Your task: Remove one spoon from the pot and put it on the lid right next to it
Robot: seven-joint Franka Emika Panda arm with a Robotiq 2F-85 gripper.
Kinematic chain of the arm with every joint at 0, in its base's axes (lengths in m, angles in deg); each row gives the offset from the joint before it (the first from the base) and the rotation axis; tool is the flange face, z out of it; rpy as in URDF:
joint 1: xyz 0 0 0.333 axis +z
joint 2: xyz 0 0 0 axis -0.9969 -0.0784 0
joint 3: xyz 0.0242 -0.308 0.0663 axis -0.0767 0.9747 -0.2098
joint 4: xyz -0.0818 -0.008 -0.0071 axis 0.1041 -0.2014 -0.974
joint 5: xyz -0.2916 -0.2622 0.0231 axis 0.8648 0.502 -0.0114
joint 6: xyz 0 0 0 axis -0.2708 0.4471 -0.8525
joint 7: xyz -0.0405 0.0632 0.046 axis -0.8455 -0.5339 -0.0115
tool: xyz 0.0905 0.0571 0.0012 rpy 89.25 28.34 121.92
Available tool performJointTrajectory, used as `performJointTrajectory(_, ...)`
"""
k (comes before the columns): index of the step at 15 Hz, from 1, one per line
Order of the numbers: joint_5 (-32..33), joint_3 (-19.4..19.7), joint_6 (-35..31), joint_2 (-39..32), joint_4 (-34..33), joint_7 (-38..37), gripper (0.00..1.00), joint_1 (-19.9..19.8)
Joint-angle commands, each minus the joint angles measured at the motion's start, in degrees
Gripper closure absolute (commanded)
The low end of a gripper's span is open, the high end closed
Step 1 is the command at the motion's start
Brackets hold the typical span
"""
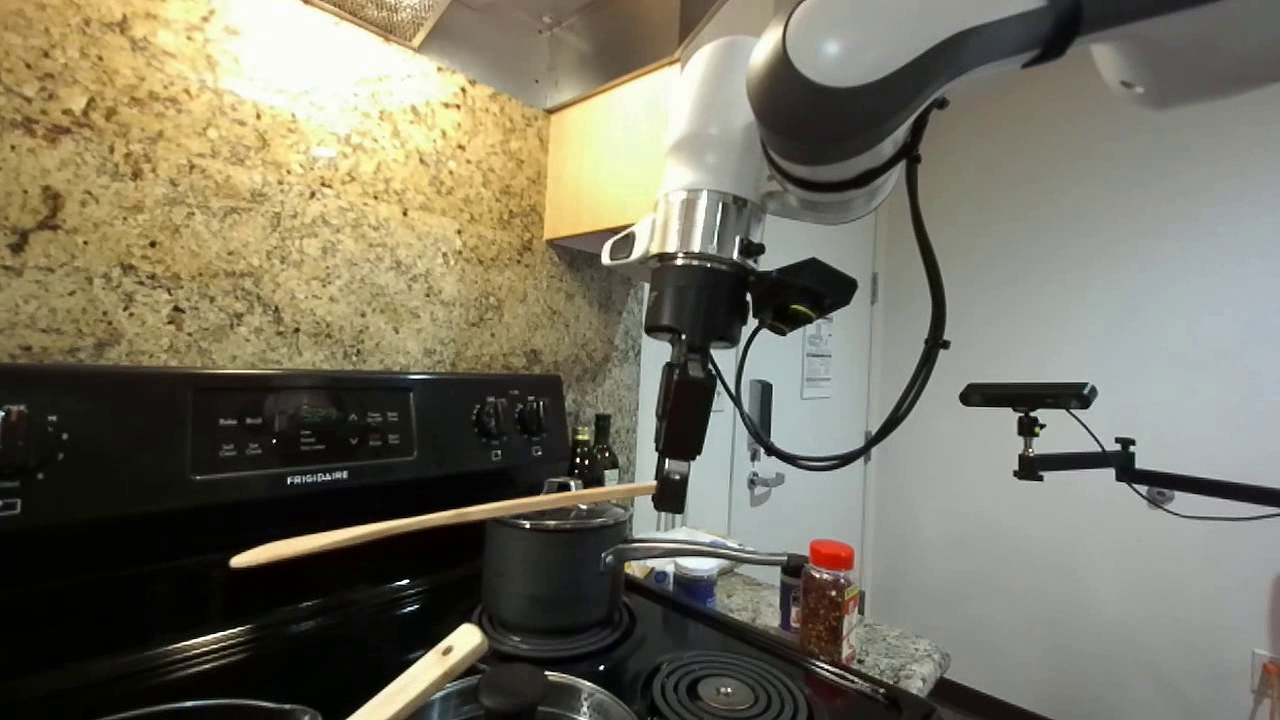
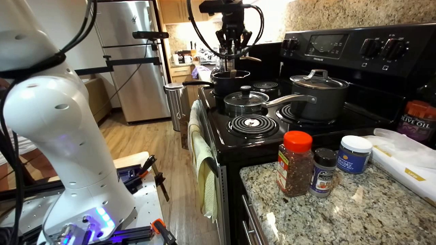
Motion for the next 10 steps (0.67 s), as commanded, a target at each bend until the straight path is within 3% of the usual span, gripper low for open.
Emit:
performJointTrajectory(1, 0.7, -0.2, -1.0, 0.6, 0.8, -1.5, 0.86, -0.2)
performJointTrajectory(7, 3.7, -0.3, -15.7, 6.5, 13.6, -14.2, 0.86, -2.2)
performJointTrajectory(10, 3.7, -0.8, -19.6, 8.4, 19.7, -17.2, 0.86, -1.8)
